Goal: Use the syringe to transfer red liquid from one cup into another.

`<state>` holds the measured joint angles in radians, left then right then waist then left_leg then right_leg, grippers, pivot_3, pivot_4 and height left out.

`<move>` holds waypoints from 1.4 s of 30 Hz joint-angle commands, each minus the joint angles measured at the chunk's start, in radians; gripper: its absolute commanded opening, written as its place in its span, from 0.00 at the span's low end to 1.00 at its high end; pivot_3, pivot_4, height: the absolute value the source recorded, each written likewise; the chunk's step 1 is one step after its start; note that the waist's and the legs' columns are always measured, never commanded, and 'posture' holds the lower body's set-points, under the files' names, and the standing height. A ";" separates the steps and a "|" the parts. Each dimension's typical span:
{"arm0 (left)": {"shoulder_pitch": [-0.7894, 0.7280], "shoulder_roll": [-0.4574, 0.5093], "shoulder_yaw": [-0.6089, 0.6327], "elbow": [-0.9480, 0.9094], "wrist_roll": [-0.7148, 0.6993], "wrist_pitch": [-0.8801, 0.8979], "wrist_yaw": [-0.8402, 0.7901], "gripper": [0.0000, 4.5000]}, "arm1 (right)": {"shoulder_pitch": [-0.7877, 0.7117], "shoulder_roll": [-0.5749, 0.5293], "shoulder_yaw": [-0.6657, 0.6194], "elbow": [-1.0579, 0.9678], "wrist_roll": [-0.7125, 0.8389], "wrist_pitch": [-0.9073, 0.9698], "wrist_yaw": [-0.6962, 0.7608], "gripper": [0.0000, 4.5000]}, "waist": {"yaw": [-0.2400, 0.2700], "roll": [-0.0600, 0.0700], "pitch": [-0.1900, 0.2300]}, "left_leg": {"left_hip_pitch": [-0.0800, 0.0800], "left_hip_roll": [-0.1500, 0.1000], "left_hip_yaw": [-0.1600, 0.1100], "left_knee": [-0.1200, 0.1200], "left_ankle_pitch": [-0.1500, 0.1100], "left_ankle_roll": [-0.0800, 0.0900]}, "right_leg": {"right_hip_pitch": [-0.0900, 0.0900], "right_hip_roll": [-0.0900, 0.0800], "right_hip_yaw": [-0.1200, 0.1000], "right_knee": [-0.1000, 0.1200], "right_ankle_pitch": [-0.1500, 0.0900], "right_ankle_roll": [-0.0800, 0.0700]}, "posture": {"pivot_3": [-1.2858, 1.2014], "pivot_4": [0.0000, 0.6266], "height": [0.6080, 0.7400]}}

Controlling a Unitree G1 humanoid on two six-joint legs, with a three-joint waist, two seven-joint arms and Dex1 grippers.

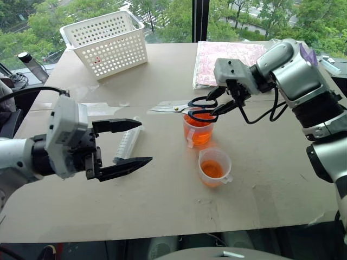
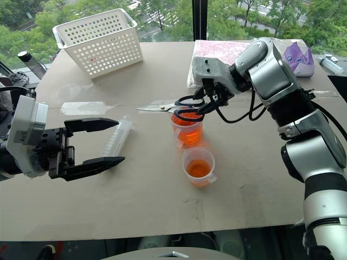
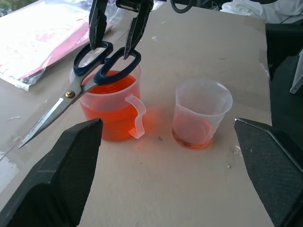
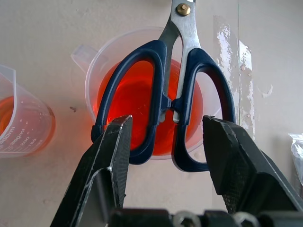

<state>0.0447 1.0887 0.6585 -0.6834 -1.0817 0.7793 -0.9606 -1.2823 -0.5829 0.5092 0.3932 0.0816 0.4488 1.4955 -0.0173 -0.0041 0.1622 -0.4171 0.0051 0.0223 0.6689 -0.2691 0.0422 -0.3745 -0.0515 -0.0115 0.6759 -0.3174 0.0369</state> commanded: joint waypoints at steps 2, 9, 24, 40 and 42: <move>-0.020 0.010 0.006 0.008 0.004 -0.010 0.002 1.00 | -0.050 -0.002 -0.029 -0.025 -0.004 0.035 0.044 0.55 | 0.000 0.000 0.000 | 0.000 0.000 0.000 0.000 0.000 0.000 | 0.000 0.000 0.000 0.000 0.000 0.000 | 0.52 0.24 1.00; -0.034 0.016 0.004 0.019 0.015 -0.007 0.009 1.00 | -0.064 0.010 -0.010 -0.044 -0.023 0.126 0.027 0.55 | 0.000 0.000 0.000 | 0.000 0.000 0.000 0.000 0.000 0.000 | 0.000 0.000 0.000 0.001 0.000 0.000 | 0.52 0.24 1.00; -0.035 -0.021 -0.024 0.006 0.063 -0.032 0.032 1.00 | -0.023 0.017 0.066 -0.152 -0.084 0.277 0.008 0.55 | 0.000 -0.001 0.000 | 0.000 0.000 0.000 0.000 0.000 0.000 | -0.001 0.000 0.000 0.002 0.000 0.000 | 0.52 0.24 1.00; -0.076 -0.039 -0.042 0.023 0.070 -0.049 0.052 1.00 | -0.055 0.007 -0.001 -0.185 -0.054 0.343 -0.024 0.19 | 0.001 -0.001 -0.001 | 0.000 0.000 0.000 0.000 0.000 0.000 | -0.001 0.000 0.000 0.002 0.000 0.000 | 0.52 0.24 1.00; -0.101 -0.041 -0.047 0.024 0.051 -0.045 0.066 1.00 | -0.078 -0.019 -0.044 -0.172 -0.033 0.355 -0.022 0.19 | 0.002 -0.002 0.000 | 0.000 0.000 0.000 0.000 0.000 0.000 | -0.001 0.000 0.000 0.002 0.000 0.000 | 0.52 0.24 1.00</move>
<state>-0.0398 1.0506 0.5989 -0.6543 -1.0072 0.7498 -0.9075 -1.3032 -0.5710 0.5460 0.2389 0.0253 0.7920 1.4711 -0.0149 -0.0056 0.1620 -0.4173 0.0050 0.0226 0.6690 -0.2690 0.0419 -0.3760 -0.0515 -0.0111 0.6777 -0.3174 0.0370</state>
